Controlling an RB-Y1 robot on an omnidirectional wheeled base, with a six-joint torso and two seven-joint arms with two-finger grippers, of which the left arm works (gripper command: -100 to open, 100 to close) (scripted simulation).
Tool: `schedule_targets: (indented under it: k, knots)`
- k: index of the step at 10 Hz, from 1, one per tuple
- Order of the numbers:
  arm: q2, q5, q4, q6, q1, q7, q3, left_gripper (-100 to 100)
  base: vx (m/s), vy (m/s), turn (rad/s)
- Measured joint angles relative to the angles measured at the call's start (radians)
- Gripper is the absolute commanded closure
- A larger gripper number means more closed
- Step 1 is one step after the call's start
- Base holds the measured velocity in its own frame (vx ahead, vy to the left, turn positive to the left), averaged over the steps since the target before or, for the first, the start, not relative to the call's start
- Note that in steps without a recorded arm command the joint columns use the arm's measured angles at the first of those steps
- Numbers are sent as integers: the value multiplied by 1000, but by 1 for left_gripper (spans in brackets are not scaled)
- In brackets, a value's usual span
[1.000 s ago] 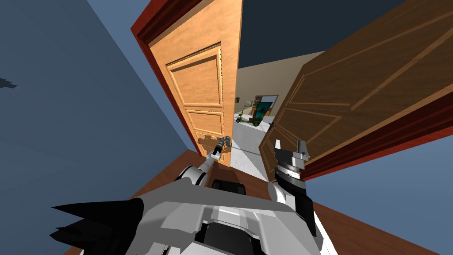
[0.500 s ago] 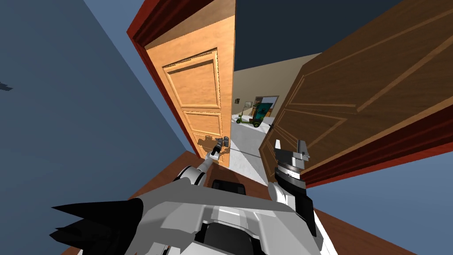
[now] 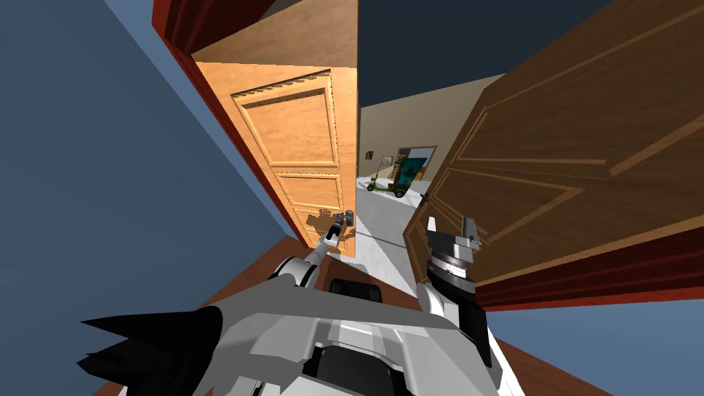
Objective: Push the door open
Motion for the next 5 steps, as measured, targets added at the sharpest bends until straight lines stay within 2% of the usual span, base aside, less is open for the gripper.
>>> schedule_targets:
  k: [1, 2, 4, 5]
  knots:
    - [5, 2, -8, 6, 11, -1, 6, 100, 158, -120, 88]
    - [7, 6, 11, 0, 5, -6, 18, 100, 146, -119, 44]
    - [17, 13, 16, -1, 0, -14, 39, 100, 126, -99, 46]
    - [18, 14, -7, 8, 11, -18, 45, 100, 174, -109, 42]
